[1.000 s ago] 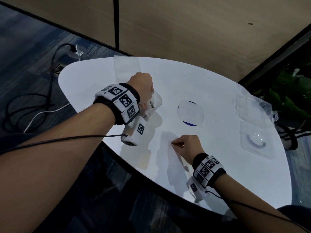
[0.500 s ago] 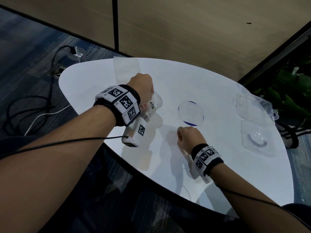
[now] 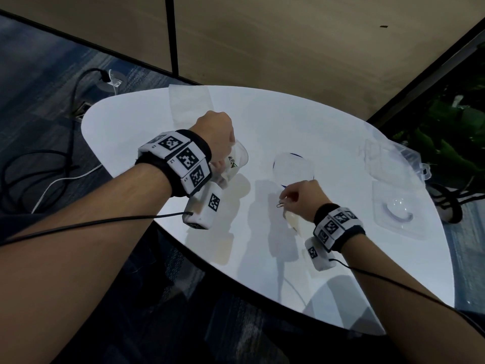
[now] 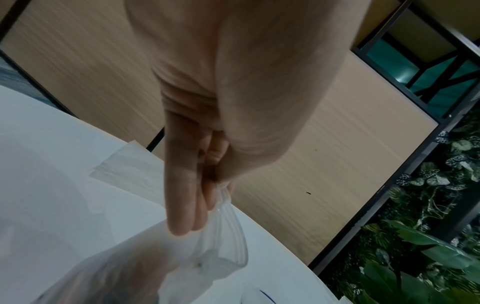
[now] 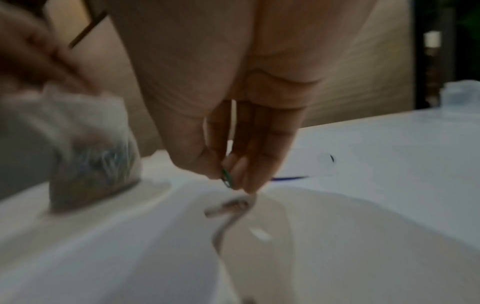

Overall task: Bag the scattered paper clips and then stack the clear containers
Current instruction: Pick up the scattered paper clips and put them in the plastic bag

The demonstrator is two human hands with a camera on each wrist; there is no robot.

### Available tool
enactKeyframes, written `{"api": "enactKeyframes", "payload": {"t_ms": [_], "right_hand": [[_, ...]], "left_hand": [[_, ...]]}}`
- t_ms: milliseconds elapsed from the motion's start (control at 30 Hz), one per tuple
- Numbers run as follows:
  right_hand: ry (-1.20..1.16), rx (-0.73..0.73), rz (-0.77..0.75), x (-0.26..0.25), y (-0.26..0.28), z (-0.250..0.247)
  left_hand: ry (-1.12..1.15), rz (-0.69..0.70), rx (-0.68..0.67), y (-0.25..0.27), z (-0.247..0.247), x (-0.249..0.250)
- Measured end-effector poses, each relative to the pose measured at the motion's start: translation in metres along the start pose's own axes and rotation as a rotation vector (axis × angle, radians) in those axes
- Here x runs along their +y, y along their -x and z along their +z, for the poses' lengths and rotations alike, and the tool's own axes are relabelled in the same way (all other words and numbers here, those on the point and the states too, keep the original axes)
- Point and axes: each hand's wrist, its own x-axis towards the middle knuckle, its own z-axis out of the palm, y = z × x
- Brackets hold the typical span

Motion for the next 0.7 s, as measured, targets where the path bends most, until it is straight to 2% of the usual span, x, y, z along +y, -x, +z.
{"api": "enactKeyframes", "payload": {"t_ms": [67, 133, 267, 433, 533, 633, 700], "right_hand": [[0.088, -0.091, -0.068, 0.003, 0.003, 0.008], [0.1, -0.123, -0.088, 0.005, 0.003, 0.009], [0.049, -0.176, -0.008, 0.009, -0.002, 0.005], [0.096, -0.306, 0.011, 0.007, -0.009, -0.004], [-0.104, -0.146, -0.061, -0.016, -0.009, -0.021], [-0.406, 0.043, -0.196, -0.066, -0.011, -0.042], [-0.508, 0.118, -0.238, -0.099, -0.015, -0.046]], "left_hand": [[0.012, 0.004, 0.003, 0.0, 0.0, -0.002], [0.013, 0.008, -0.001, 0.001, 0.0, -0.003], [-0.009, 0.012, -0.003, 0.001, -0.001, -0.002], [0.004, 0.007, -0.013, -0.002, -0.001, -0.003], [0.008, 0.003, -0.008, -0.006, 0.0, -0.004], [0.027, 0.014, -0.022, -0.009, 0.003, -0.005], [0.057, 0.031, -0.055, -0.01, 0.005, -0.005]]}}
